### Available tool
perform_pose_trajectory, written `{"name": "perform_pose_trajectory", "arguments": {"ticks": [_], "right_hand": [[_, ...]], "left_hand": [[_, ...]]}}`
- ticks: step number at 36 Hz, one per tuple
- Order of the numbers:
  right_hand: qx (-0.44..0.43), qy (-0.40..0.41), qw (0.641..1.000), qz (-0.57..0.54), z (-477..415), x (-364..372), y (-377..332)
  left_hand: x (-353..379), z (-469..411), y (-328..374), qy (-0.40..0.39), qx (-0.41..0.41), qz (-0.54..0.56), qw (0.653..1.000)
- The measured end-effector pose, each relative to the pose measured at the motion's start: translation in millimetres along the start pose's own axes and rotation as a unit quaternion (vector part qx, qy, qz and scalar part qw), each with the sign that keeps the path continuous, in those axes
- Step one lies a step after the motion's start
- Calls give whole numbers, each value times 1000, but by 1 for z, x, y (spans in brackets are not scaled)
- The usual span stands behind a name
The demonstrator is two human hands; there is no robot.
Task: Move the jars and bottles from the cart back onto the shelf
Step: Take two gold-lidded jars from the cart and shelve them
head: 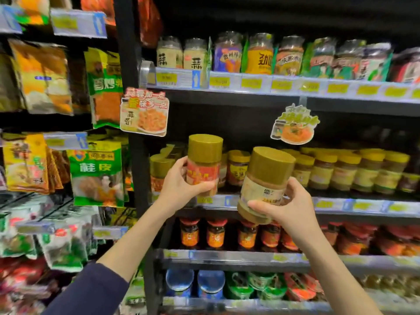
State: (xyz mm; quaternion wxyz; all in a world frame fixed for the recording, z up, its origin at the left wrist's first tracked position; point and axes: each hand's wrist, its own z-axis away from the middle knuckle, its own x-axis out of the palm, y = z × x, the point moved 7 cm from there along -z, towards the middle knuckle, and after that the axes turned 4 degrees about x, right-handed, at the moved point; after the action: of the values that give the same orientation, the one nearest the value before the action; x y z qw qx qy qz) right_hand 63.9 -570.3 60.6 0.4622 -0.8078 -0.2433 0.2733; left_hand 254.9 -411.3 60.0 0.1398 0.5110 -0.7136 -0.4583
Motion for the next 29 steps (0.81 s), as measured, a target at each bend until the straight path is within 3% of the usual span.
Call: {"name": "perform_pose_trajectory", "arguments": {"ticks": [6, 29], "right_hand": [[-4, -18, 1000, -1, -36, 19, 14], [3, -100, 994, -41, -100, 38, 41]], "left_hand": [[2, -24, -23, 29, -7, -44, 999], [23, -48, -79, 11, -111, -231, 966]]}}
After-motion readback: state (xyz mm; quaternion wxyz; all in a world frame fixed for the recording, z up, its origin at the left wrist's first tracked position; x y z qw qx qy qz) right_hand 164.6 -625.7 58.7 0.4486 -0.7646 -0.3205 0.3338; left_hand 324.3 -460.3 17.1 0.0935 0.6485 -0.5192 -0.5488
